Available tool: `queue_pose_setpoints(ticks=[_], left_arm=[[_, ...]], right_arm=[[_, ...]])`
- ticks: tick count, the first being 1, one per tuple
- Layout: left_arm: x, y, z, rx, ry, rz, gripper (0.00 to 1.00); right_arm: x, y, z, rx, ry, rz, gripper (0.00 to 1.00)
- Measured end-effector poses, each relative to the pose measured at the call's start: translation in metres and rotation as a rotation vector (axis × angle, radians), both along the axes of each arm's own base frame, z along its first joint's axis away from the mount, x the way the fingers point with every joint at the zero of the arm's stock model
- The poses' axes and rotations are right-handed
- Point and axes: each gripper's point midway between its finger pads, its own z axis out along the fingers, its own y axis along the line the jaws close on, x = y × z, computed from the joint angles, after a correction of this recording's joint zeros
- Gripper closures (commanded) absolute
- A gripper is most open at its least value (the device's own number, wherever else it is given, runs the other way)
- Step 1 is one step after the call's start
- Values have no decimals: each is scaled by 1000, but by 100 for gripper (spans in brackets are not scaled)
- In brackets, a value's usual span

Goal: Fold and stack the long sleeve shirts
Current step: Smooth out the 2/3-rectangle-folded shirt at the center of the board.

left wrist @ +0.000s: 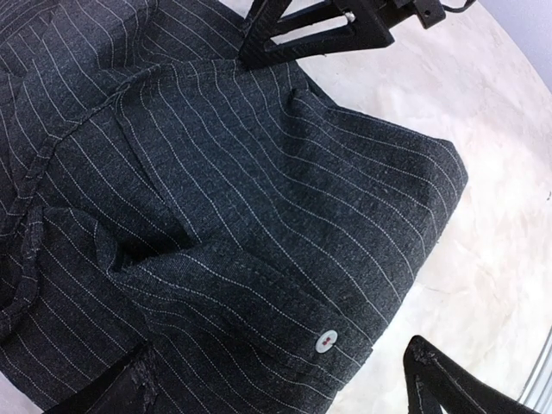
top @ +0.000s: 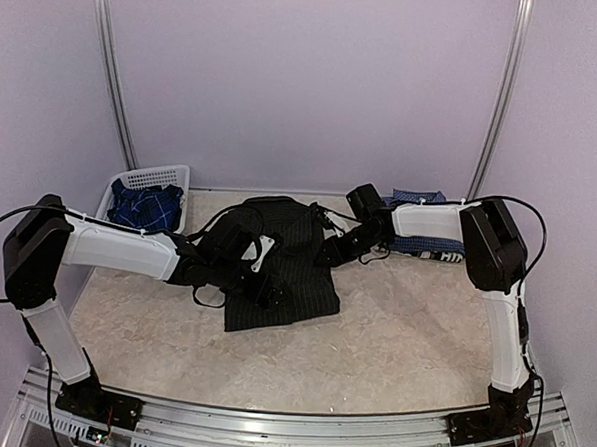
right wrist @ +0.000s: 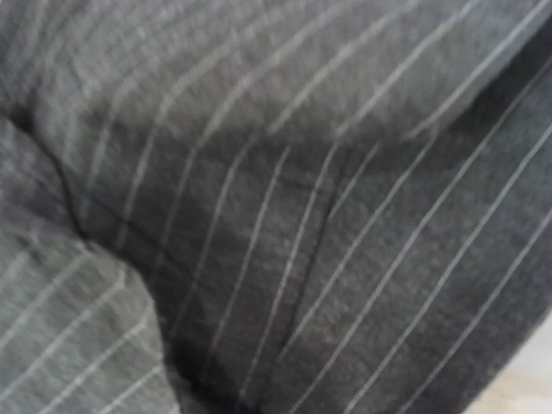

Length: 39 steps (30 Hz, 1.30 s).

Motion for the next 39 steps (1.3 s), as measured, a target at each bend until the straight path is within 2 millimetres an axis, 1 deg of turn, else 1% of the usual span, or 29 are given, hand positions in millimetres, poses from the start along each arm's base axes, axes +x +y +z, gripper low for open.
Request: queue_pose_setpoints(ticks=[5, 8, 11, 13, 19, 23, 27, 34, 39], left_arm=[[0, 0, 0, 3, -3, -2, 7], [0, 0, 0, 3, -4, -2, 7], [0, 0, 0, 4, -3, -1, 7], [0, 0, -1, 5, -3, -1, 7], [1, 2, -9, 25, 5, 6, 7], [4, 6, -10, 43, -9, 27, 6], [5, 12, -8, 53, -25, 45, 6], [9, 19, 7, 49, -72, 77, 6], [11, 21, 8, 57, -83, 90, 6]], right_arm=[[-6, 0, -15, -11, 29, 29, 70], [-9, 1, -17, -8, 38, 41, 77], [-11, 3, -16, 0, 40, 54, 88], [-13, 4, -16, 5, 43, 61, 100], [-14, 4, -16, 9, 49, 69, 100], [-12, 4, -11, -1, 45, 65, 100], [-2, 6, 2, -9, 5, 60, 100], [16, 7, 26, -38, -85, 68, 100], [28, 10, 48, -42, -161, 85, 100]])
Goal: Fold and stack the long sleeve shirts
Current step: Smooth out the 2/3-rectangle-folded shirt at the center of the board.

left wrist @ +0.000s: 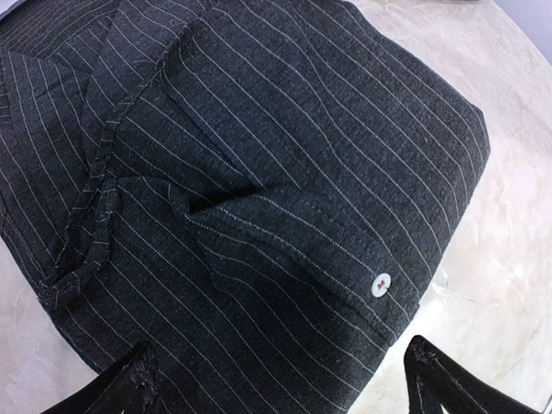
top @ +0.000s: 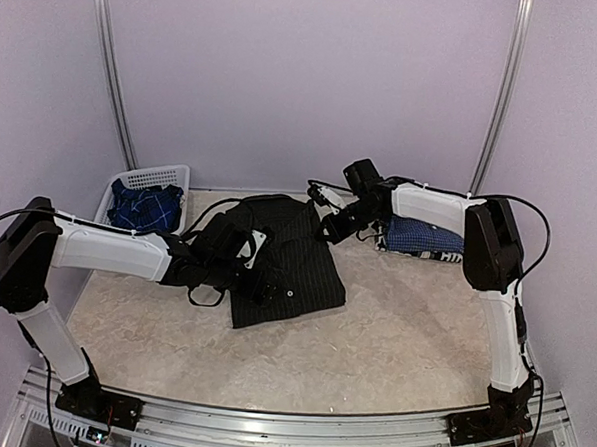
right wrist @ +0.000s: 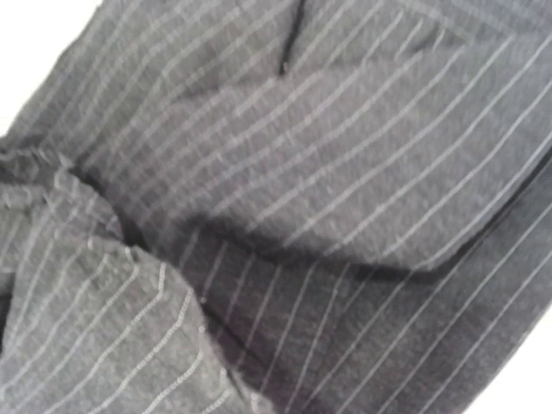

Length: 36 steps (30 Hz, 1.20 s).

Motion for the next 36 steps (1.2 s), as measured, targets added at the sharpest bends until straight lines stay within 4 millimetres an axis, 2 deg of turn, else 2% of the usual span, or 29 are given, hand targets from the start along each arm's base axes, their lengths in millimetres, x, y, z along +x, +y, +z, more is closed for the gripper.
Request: queue_pose_setpoints(ticks=[2, 6, 11, 16, 20, 22, 26, 30, 33, 36], left_arm=[[0, 0, 0, 1, -1, 2, 6], [1, 1, -2, 6, -1, 6, 6], [2, 3, -7, 21, 1, 16, 6], [4, 6, -8, 32, -4, 38, 1], [6, 11, -11, 44, -9, 63, 1], [5, 16, -10, 50, -15, 79, 1], [7, 27, 3, 42, -49, 130, 1], [9, 38, 26, 13, -100, 190, 1], [10, 43, 36, -8, -118, 220, 1], [7, 47, 39, -20, -118, 242, 1]], right_arm=[[4, 1, 6, -1, -25, 7, 99], [10, 2, 8, -15, -57, 19, 84], [18, -8, -12, -90, -60, -22, 60], [21, -25, -27, -172, -74, -88, 47], [1, -40, -33, -187, -46, -110, 43], [-12, -43, -25, -163, -33, -110, 43], [-38, -36, 7, -77, -39, -83, 43], [-68, -11, 30, 5, -59, -19, 44], [-90, 5, 25, 43, -31, 19, 45], [-107, 9, 4, 43, 30, 36, 45]])
